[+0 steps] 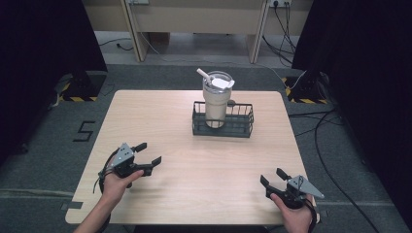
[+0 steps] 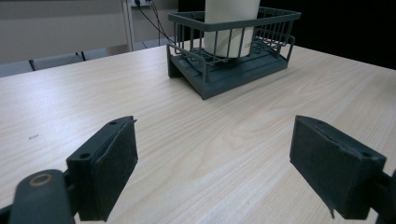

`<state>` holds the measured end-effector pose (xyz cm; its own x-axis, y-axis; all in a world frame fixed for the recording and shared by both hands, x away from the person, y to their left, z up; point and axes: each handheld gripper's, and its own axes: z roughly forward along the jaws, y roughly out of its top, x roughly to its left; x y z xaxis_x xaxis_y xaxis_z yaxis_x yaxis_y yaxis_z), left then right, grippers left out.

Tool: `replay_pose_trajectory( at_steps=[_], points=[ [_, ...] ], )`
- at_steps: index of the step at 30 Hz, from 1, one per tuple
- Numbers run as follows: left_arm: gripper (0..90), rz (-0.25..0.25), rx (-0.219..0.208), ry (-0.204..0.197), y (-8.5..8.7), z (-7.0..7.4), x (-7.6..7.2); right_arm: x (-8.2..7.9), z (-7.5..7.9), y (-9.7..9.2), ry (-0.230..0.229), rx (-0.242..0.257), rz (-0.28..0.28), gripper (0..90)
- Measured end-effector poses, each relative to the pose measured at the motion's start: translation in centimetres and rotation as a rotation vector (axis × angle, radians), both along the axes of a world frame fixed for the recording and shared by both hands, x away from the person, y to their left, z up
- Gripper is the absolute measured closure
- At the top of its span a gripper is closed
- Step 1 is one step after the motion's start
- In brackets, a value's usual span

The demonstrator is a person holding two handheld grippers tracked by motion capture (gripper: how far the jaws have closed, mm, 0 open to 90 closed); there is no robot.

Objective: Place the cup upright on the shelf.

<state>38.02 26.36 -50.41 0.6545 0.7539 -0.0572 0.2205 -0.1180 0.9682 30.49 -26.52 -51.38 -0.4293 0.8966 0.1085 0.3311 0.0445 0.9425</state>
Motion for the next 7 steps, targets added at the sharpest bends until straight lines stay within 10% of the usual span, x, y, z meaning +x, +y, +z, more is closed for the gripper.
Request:
replay_pose_trajectory(
  at_steps=[7],
  points=[
    [14.4, 0.005, -0.004, 0.006, 0.02, -0.22, -0.03, -0.14, 0.03, -0.29, -0.003, 0.003, -0.011, 26.8]
  ],
)
